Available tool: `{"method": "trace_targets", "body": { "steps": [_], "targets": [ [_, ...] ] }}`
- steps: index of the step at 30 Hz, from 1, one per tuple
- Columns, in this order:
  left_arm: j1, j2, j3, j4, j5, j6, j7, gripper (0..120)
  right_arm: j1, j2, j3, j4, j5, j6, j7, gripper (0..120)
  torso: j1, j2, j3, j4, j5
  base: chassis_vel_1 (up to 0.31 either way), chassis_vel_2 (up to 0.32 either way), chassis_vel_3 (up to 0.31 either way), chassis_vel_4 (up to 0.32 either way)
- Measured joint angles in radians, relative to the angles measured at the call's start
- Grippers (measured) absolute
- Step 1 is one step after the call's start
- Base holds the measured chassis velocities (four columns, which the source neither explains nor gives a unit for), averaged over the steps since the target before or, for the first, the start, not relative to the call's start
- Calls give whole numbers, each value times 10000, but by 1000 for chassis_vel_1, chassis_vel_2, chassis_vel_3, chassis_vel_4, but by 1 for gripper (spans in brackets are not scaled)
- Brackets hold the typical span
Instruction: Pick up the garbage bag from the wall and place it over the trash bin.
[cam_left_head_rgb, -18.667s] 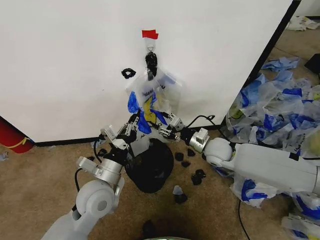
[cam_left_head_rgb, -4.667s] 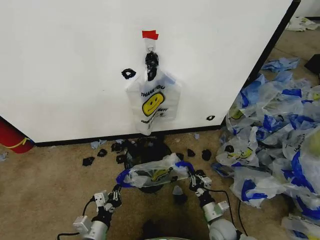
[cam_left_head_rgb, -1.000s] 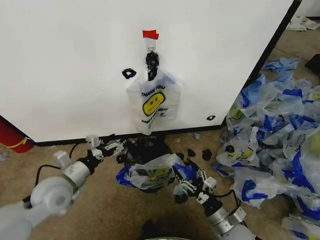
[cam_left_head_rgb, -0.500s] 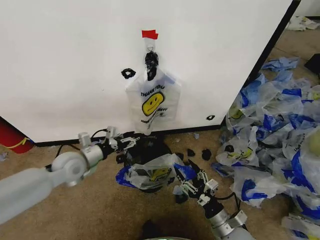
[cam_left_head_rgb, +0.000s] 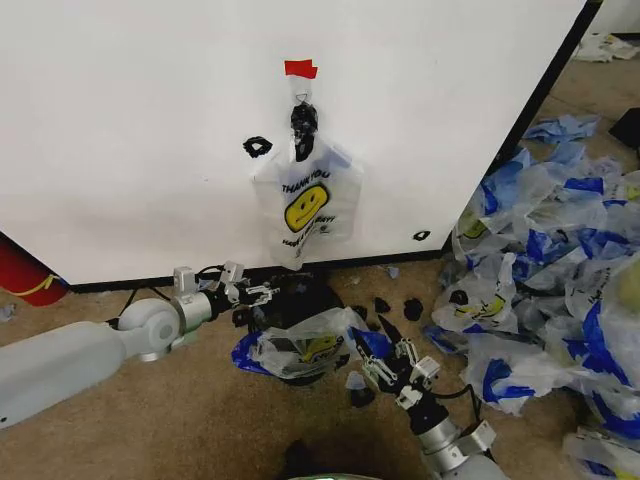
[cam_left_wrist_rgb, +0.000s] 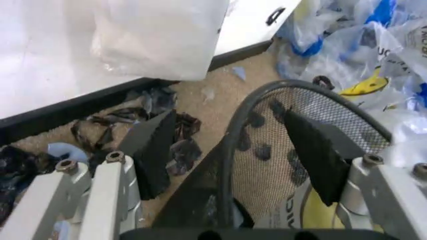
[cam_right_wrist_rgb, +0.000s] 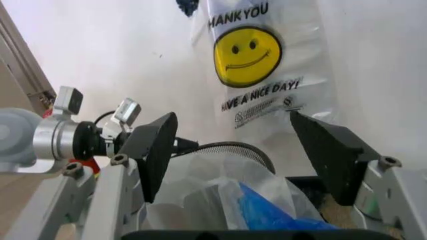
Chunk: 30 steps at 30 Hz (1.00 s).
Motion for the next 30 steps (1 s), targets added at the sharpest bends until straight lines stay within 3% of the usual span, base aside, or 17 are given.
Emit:
{"method": "trace_targets", "body": {
  "steps": [7,12,25,30],
  "targets": [
    [-558,-190,842,157,-128,46,-6,64,7,-7,111,-63,13,33,0,64,0,2,-1,-1,1,0,0,0,0],
    [-882,-327,1355,168,-155,59,-68,55,-7,11,202,-103,41,86,-4,63,0,2,-1,0,-1,0,0,0,0],
    [-1446,-533,2197,206,-285,59,-247,6,-9,186,247,-248,76,191,-61,58,0,2,-1,0,0,0,0,0,0],
    [-1410,-521,2220,212,-275,35,-341,2,-15,219,252,-275,76,207,-80,56,0,2,0,-2,-5,0,0,0,0]
  ]
}}
